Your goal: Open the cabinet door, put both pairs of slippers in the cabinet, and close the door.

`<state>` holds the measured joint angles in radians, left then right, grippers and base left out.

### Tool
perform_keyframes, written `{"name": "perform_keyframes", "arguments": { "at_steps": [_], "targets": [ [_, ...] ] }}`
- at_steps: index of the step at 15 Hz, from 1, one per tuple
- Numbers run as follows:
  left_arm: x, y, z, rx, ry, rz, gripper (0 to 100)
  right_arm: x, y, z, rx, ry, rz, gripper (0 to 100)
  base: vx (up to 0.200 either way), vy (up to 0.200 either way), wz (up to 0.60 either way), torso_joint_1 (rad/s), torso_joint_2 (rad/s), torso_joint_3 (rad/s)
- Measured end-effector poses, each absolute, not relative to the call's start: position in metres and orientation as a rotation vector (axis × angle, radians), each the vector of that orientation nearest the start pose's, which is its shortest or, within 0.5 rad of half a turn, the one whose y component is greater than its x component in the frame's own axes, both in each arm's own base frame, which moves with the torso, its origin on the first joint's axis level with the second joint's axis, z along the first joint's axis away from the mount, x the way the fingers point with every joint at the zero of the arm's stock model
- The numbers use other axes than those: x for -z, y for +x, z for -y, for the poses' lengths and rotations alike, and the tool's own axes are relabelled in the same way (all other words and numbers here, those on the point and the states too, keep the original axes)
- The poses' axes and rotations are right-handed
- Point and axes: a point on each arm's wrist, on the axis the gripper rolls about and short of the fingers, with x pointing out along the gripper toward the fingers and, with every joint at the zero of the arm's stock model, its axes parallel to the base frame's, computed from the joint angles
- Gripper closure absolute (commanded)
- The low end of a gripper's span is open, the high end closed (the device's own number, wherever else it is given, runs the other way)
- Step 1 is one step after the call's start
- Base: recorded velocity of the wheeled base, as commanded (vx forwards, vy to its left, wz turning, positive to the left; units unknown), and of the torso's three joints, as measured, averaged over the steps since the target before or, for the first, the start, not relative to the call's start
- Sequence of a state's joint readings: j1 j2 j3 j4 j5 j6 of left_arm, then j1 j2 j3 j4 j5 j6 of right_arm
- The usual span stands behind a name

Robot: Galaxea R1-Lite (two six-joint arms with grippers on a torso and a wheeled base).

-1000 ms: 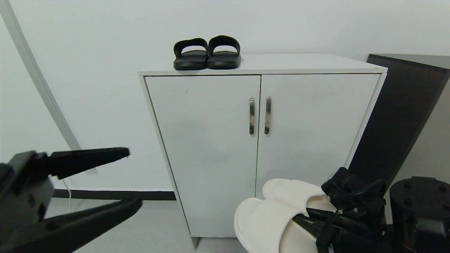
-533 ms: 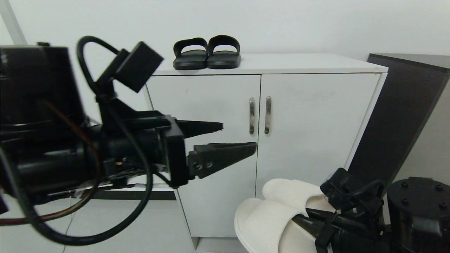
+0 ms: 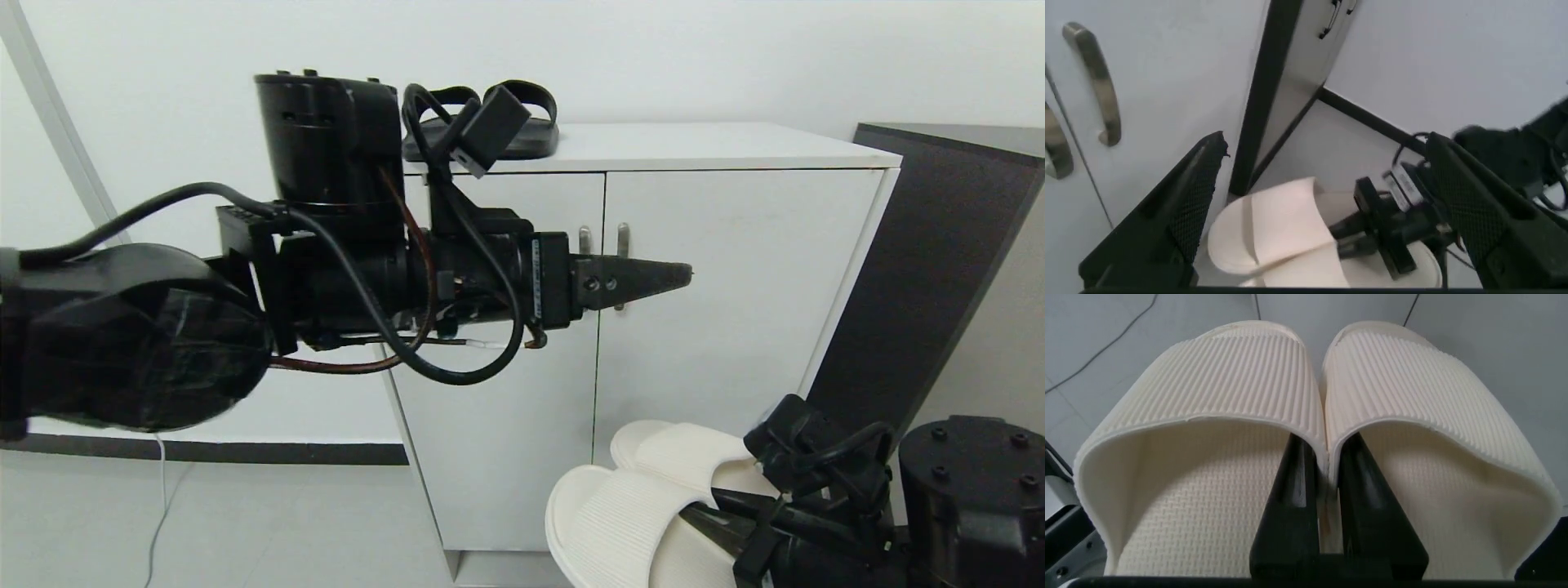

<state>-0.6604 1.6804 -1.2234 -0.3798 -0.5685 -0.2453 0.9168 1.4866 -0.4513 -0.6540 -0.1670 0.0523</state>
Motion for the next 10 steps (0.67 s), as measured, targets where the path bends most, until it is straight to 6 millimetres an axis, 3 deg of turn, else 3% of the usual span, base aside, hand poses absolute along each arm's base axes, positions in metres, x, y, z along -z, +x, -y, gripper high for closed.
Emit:
{"name": "perform_keyframes", "arguments": {
  "at_steps": [5, 10],
  "targets": [
    [-0.269, 0.275, 0.229, 1.185, -0.232, -0.266, 0, -0.149, 0.139, -0.175, -0.731, -0.152, -0.354, 100, 0.0, 0.0, 0.0, 0.0, 0.0, 0.0],
    [-0.262, 0.296, 0.238, 1.074, -0.231, -0.25, 0, -0.149, 0.139, -0.175, -0.729, -0.154, -0.352, 100, 0.0, 0.0, 0.0, 0.0, 0.0, 0.0]
  ]
}}
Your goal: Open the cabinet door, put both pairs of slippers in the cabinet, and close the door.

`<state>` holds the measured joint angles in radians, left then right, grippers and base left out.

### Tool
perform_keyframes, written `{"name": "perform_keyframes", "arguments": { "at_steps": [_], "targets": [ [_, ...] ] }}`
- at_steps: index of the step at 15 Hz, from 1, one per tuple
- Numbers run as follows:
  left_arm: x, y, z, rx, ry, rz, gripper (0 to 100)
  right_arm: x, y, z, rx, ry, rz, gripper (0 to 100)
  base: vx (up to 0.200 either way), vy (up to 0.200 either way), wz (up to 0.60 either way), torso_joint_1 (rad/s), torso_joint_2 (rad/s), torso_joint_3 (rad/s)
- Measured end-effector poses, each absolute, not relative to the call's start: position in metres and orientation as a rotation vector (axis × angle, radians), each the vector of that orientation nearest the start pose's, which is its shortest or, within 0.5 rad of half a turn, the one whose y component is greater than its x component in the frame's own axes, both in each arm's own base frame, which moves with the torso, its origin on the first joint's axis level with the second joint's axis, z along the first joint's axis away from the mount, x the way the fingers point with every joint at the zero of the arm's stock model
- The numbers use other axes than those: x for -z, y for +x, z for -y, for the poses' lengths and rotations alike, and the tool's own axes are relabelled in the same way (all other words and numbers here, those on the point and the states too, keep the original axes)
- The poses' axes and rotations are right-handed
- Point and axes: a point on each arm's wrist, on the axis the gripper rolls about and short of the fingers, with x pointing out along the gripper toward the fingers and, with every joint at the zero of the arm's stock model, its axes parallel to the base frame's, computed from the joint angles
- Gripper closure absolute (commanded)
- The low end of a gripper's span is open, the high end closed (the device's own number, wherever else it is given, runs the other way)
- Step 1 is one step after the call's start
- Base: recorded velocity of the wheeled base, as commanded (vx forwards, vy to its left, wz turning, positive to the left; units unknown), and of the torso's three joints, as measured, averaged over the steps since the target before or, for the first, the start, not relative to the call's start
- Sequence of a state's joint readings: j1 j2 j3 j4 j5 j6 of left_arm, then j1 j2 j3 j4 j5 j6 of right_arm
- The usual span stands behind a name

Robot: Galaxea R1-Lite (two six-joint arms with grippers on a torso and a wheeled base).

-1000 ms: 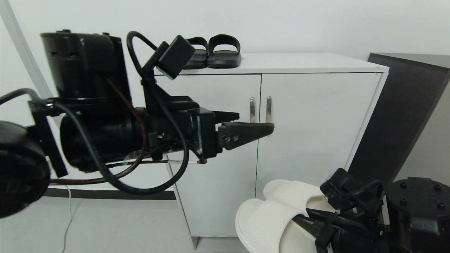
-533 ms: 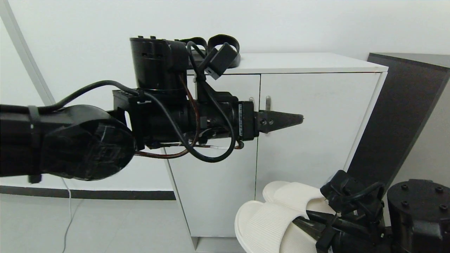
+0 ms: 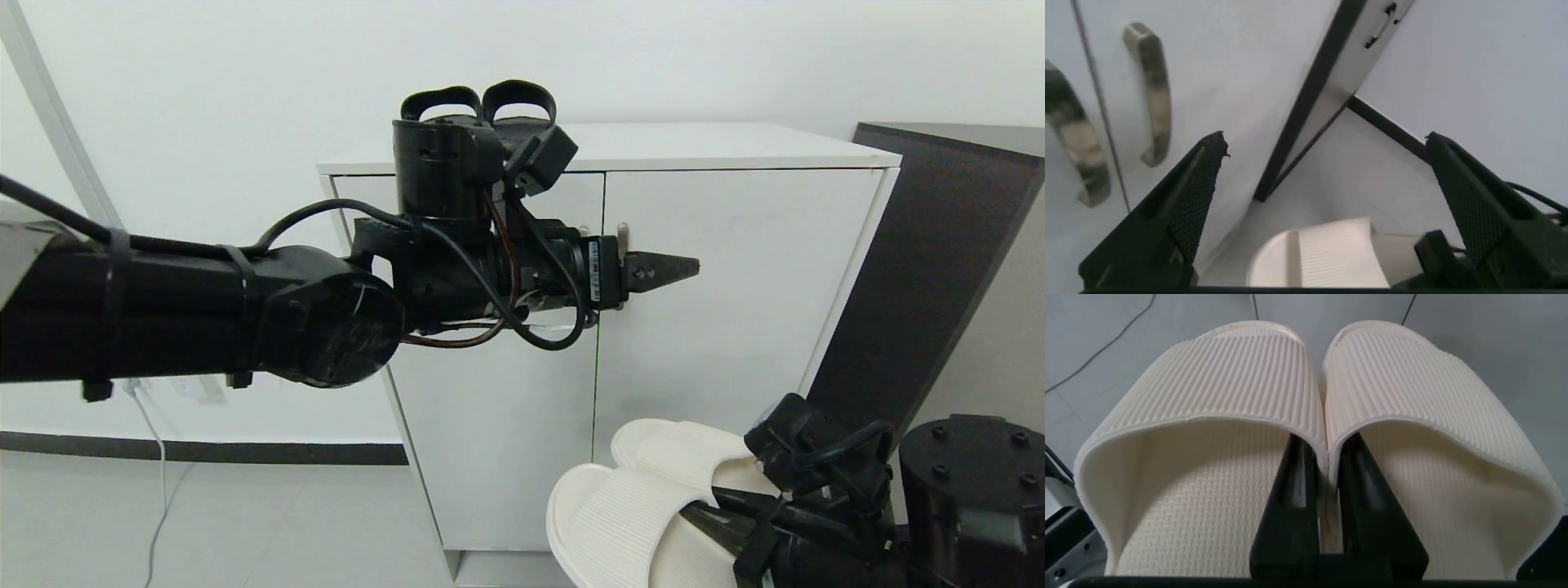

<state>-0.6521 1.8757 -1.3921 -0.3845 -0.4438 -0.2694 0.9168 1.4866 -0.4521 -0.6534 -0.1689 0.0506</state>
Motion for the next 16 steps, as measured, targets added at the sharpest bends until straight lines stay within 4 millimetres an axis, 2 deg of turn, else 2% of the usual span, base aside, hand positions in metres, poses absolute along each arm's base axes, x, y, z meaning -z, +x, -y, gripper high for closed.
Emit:
{"name": "perform_keyframes", "arguments": {
  "at_steps": [7, 16],
  "targets": [
    [-0.255, 0.327, 0.241, 0.979, -0.234, -0.229, 0, -0.149, 0.139, -0.175, -0.729, -0.155, -0.353, 100, 0.0, 0.0, 0.0, 0.0, 0.0, 0.0],
    [-0.247, 0.341, 0.263, 0.987, -0.236, -0.226, 0, -0.149, 0.139, -0.175, -0.728, -0.154, -0.353, 100, 0.0, 0.0, 0.0, 0.0, 0.0, 0.0]
  ]
}}
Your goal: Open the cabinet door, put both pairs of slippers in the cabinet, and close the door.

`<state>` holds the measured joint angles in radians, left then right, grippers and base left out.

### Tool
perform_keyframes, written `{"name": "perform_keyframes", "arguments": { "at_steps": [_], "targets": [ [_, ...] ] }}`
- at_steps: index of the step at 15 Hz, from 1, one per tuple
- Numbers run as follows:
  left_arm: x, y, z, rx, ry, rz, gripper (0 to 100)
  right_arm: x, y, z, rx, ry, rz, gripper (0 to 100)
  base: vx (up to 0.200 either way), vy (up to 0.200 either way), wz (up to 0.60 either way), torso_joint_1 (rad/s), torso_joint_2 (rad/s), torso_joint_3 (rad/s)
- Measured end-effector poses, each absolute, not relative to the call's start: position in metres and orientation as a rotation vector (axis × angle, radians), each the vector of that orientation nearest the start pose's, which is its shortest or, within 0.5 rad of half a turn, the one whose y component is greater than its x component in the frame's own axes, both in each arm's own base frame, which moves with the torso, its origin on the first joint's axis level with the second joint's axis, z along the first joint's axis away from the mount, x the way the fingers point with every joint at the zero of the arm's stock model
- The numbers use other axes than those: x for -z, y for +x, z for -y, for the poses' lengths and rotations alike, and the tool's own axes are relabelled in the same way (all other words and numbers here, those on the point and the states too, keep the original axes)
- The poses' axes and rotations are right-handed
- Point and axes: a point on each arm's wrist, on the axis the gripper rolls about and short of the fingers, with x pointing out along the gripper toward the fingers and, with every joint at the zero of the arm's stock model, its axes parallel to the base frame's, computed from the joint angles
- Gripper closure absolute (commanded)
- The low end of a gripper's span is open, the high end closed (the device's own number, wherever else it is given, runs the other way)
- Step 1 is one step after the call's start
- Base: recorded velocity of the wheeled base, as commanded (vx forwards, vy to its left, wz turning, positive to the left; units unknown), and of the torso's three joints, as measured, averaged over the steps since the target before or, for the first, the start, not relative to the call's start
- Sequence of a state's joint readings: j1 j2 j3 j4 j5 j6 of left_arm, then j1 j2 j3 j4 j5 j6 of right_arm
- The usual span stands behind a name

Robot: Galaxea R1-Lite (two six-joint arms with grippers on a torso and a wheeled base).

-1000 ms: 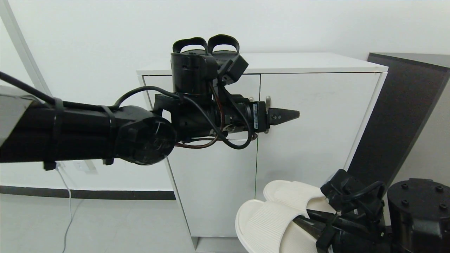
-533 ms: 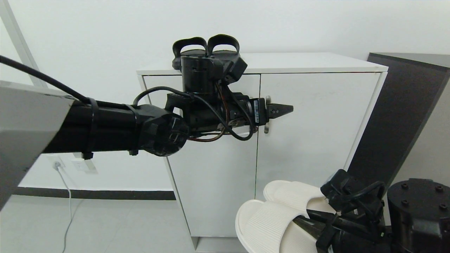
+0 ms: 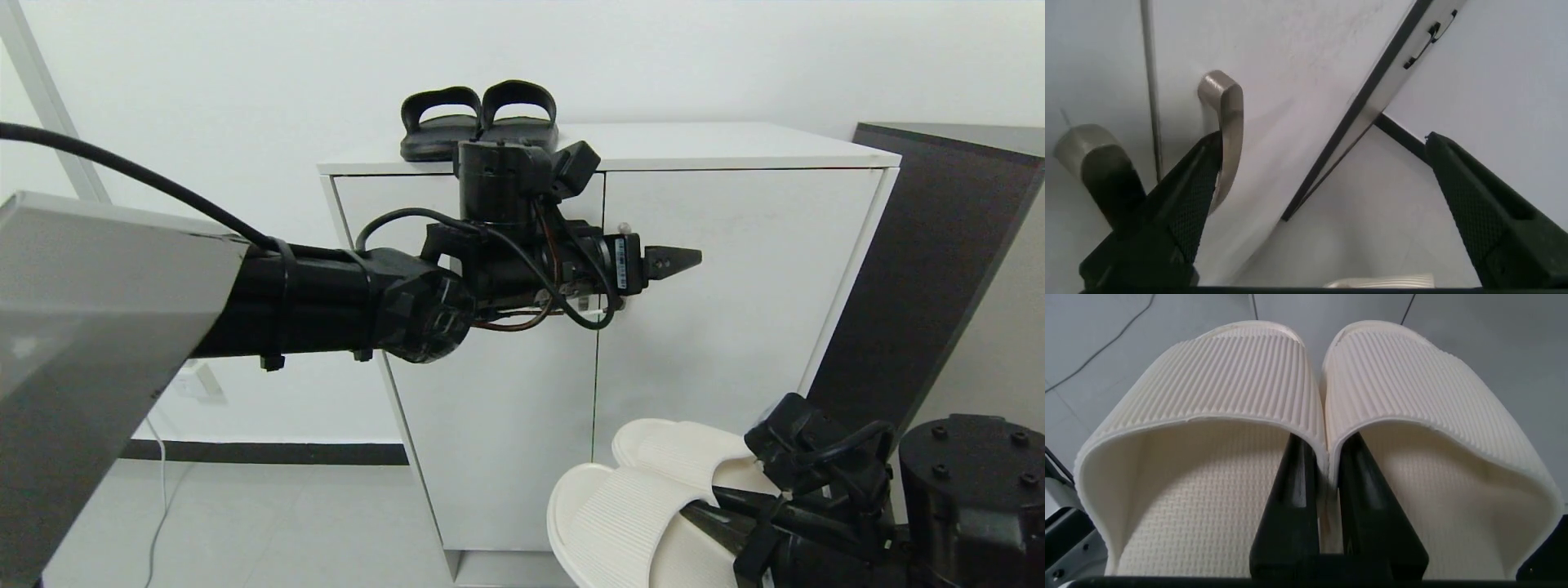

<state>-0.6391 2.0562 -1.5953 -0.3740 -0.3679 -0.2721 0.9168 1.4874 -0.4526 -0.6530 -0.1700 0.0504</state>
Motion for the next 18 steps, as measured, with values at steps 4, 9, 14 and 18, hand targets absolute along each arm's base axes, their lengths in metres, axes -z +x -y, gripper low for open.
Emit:
{"name": "perform_keyframes", "arguments": {
  "at_steps": [4, 9, 14, 18],
  "targets": [
    [-0.242, 0.343, 0.264, 0.982, -0.237, -0.236, 100, -0.148, 0.138, -0.175, -0.731, -0.157, -0.357, 100, 0.0, 0.0, 0.0, 0.0, 0.0, 0.0],
    [-0.239, 0.336, 0.266, 0.987, -0.231, -0.255, 100, -0.147, 0.136, -0.176, -0.753, -0.161, -0.363, 100, 0.0, 0.0, 0.0, 0.0, 0.0, 0.0],
    [-0.245, 0.304, 0.266, 1.027, -0.223, -0.272, 100, -0.147, 0.126, -0.175, -0.847, -0.154, -0.367, 100, 0.0, 0.0, 0.0, 0.0, 0.0, 0.0],
    [-0.256, 0.271, 0.256, 1.061, -0.219, -0.277, 100, -0.148, 0.121, -0.172, -0.865, -0.152, -0.361, 100, 0.0, 0.0, 0.0, 0.0, 0.0, 0.0]
  ]
}}
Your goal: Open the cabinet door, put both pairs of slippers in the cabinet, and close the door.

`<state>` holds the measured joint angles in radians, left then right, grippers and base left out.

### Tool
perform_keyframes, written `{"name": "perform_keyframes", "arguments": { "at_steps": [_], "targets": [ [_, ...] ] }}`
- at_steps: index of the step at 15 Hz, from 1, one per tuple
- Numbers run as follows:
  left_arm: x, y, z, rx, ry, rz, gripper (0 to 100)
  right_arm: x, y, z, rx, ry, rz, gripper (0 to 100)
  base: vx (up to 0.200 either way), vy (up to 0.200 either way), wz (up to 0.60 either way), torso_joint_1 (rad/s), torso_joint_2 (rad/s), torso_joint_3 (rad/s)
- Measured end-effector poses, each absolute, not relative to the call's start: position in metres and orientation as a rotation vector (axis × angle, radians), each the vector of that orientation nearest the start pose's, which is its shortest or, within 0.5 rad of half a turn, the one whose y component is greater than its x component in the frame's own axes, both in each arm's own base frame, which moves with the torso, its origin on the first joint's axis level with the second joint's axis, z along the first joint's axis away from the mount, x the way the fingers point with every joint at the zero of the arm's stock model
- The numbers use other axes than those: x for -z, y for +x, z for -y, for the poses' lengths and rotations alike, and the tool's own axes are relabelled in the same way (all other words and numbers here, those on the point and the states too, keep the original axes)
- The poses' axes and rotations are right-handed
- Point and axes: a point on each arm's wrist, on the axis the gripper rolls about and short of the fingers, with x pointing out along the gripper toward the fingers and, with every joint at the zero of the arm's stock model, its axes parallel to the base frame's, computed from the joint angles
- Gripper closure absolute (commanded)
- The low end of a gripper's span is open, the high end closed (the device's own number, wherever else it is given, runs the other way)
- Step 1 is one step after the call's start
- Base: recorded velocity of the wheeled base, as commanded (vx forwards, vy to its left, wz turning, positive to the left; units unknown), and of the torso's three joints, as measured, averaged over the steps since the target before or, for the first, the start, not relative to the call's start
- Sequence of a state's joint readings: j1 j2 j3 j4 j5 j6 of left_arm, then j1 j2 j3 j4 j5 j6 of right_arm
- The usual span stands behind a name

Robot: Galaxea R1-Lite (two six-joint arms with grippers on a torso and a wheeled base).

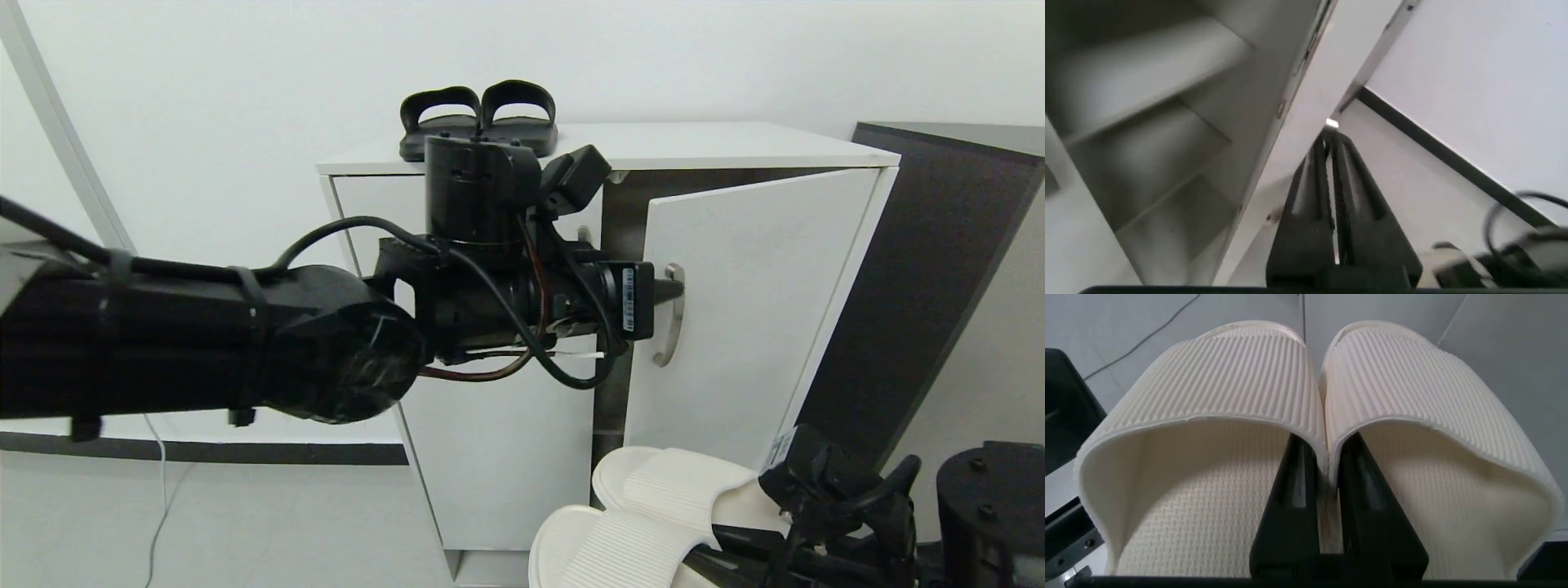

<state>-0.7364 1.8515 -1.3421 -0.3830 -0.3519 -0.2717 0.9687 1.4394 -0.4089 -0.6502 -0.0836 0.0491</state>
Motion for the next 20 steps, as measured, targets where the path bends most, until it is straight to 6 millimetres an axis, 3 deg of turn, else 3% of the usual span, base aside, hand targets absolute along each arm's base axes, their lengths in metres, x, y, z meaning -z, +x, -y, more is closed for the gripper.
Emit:
{"name": "perform_keyframes", "arguments": {
  "at_steps": [6, 10, 15, 17, 20],
  "targets": [
    [-0.266, 0.239, 0.233, 1.043, -0.22, -0.267, 100, -0.147, 0.117, -0.172, -0.881, -0.171, -0.36, 100, 0.0, 0.0, 0.0, 0.0, 0.0, 0.0],
    [-0.27, 0.261, 0.223, 0.991, -0.262, -0.222, 100, -0.145, 0.113, -0.174, -0.9, -0.181, -0.363, 100, 0.0, 0.0, 0.0, 0.0, 0.0, 0.0],
    [-0.26, 0.301, 0.244, 0.966, -0.285, -0.192, 100, -0.143, 0.11, -0.175, -0.907, -0.19, -0.371, 100, 0.0, 0.0, 0.0, 0.0, 0.0, 0.0],
    [-0.256, 0.305, 0.253, 0.976, -0.284, -0.196, 100, -0.143, 0.111, -0.175, -0.907, -0.191, -0.372, 100, -0.2, 0.0, 0.0, 0.005, 0.0, 0.002],
    [-0.249, 0.297, 0.268, 0.965, -0.277, -0.211, 100, -0.142, 0.111, -0.176, -0.907, -0.195, -0.377, 100, -0.2, 0.0, 0.0, 0.001, 0.01, 0.006]
  ]
}}
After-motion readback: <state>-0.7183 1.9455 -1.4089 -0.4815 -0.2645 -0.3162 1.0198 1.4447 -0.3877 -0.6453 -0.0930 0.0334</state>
